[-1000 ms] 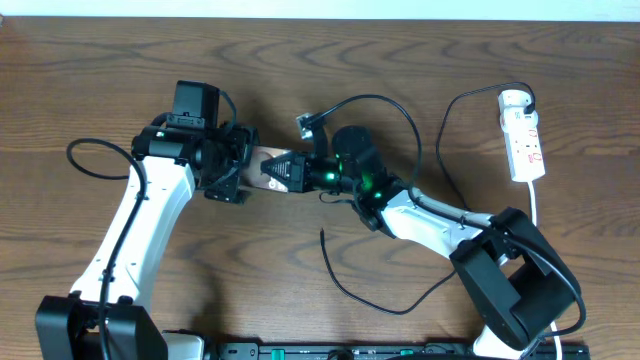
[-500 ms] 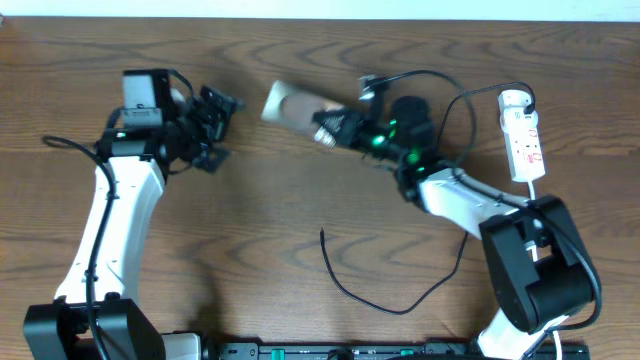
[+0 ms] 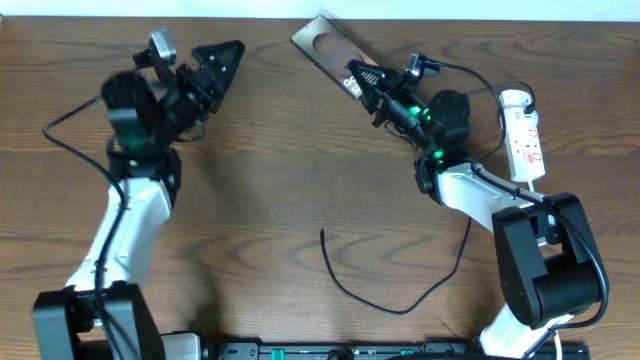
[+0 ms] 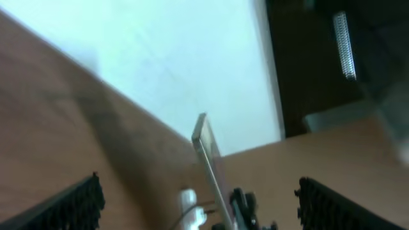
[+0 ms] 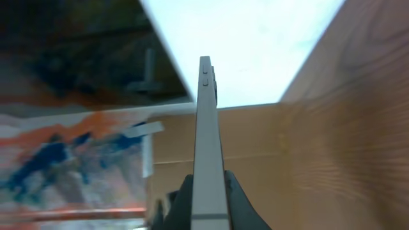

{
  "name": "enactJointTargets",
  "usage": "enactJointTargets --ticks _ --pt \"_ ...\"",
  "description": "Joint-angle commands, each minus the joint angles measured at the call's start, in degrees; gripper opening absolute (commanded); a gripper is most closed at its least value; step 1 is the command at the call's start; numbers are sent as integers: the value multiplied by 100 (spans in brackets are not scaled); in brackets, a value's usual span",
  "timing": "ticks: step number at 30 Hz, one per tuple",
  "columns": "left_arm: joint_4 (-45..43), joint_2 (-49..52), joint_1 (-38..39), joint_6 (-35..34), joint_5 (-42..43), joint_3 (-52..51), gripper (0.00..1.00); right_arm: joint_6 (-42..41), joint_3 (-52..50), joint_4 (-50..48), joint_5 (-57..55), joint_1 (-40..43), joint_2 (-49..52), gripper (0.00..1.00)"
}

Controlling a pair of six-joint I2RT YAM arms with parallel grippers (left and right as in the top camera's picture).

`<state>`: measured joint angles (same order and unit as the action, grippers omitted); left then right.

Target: Plug charger to phone and switch on socket

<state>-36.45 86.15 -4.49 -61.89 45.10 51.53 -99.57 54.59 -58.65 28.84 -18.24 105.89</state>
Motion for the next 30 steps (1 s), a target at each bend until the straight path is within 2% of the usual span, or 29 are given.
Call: enactJointTargets --ticks 1,10,21,30 --pt "-1091 -72 -22 -1178 -105 -713 93 -597 92 -323 -42 -236 -24 1" --pt "-1388 -74 -26 -1655 -103 -933 94 -227 90 -28 264 -850 -24 1" --pt "-1370 -74 -26 -1665 -275 -933 93 317 90 490 326 -1235 -24 1" --pt "-713 -74 -20 -1714 -444 -933 93 588 90 494 286 -1497 -22 1"
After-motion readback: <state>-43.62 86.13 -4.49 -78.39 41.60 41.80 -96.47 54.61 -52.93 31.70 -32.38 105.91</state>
